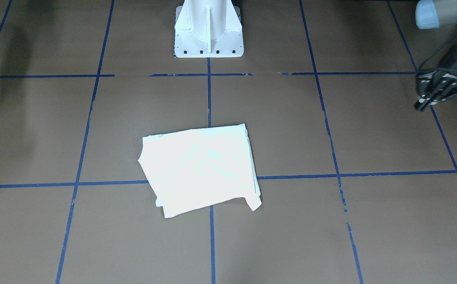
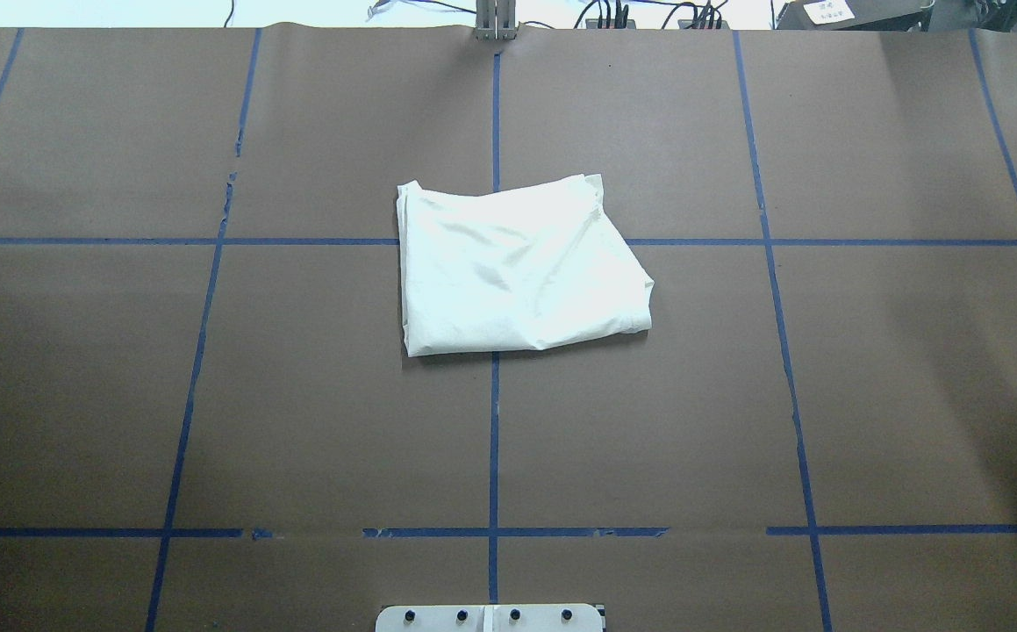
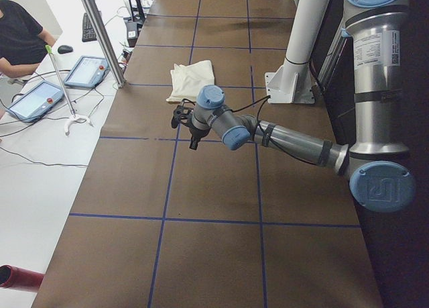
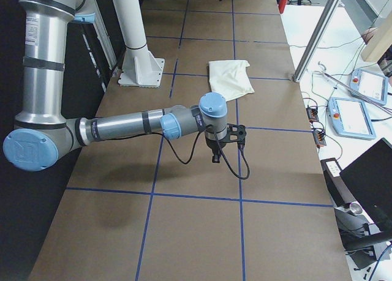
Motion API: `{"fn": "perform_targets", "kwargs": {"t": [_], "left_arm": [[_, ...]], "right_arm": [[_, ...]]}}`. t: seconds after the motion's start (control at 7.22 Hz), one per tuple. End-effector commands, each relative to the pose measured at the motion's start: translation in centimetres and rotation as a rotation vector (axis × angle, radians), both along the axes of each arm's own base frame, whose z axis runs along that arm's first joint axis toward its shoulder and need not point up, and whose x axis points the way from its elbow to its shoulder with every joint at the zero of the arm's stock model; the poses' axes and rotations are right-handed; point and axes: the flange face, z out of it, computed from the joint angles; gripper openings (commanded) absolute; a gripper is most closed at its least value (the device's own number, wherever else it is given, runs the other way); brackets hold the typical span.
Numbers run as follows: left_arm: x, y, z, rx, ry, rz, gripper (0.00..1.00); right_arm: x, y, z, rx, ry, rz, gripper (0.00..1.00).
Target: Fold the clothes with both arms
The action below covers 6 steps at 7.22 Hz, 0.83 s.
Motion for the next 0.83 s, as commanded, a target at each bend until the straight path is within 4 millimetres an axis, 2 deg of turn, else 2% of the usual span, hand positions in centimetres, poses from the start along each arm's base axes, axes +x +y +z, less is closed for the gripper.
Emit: {"fn": "perform_targets", "kwargs": {"t": [0.0,0.14,0.28,0.42,0.55,0.69], "left_arm": [[-8.4,-0.6,2.9,-0.039,-0.121,0.043,1.0],[-9.1,-2.8,1.6,-0.077,-0.165,0.118,1.0],[-9.7,-2.0,3.9,-0.156,-0.183,0.174,1.0],[-10.0,-0.1,6.3,-0.14,-0.196,0.238,1.0],[-10.5,-0.1,6.6,-0.146,-0.192,0.228,1.0],[-13.1,0.3,7.4,-0.185,-0.072,0.171,1.0]], "right_arm": [[2.9,-0.4,3.2,-0.021,0.01,0.023,1.0],[3.0,-0.3,3.8,-0.002,0.01,-0.008,1.0],[3.2,-0.3,4.2,-0.012,0.009,-0.007,1.0],[3.1,-1.4,4.5,-0.01,0.016,-0.01,1.0],[2.9,-2.9,5.7,-0.026,0.009,-0.021,1.0],[2.6,-5.2,6.0,-0.03,0.012,-0.024,1.0]]}}
